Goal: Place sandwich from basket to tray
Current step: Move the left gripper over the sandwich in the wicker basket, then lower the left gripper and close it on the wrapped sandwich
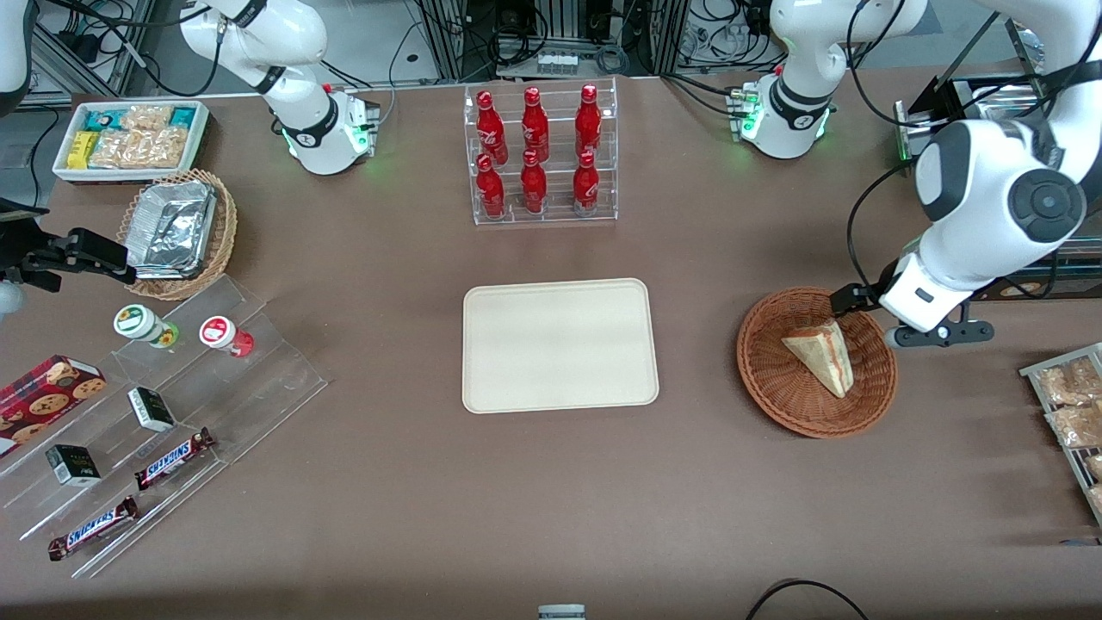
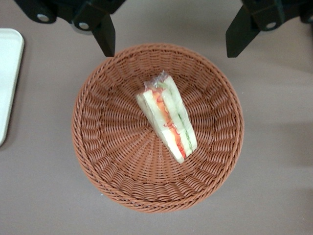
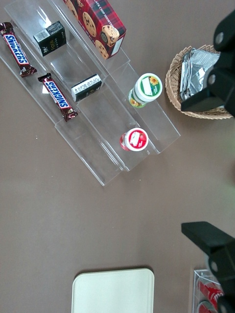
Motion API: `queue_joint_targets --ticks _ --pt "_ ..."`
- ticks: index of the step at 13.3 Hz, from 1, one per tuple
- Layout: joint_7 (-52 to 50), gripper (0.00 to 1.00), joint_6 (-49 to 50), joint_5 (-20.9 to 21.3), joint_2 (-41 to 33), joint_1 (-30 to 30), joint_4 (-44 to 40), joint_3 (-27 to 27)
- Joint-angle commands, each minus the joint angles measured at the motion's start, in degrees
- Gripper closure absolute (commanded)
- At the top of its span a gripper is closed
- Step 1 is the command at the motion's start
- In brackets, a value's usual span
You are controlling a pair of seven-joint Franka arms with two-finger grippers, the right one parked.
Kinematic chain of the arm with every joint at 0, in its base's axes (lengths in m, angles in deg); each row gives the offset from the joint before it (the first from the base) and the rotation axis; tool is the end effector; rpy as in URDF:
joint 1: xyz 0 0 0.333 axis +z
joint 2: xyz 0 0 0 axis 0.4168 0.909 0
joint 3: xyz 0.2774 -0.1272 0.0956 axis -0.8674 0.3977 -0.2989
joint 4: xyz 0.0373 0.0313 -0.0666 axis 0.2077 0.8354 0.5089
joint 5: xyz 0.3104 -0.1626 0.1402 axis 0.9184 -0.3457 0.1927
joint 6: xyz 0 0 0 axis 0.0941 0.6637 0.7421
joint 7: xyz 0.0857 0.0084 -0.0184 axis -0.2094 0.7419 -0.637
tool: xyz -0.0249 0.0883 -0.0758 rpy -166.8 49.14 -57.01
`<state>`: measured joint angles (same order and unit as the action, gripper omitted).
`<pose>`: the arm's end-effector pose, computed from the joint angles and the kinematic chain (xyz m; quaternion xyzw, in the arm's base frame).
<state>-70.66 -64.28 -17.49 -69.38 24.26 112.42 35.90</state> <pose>0.5332 -0.0370 0.3918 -0.9991 -0.0287 0.0312 0.0044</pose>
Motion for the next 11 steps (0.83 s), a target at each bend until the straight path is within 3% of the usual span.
queue_joint_targets --ticks 1,11 --pt "-2.63 0.00 -5.18 0.12 0.28 0.11 3.14 -0.07" --pt "-28.38 0.00 -11.09 0.12 3.89 0.11 5.26 -0.16"
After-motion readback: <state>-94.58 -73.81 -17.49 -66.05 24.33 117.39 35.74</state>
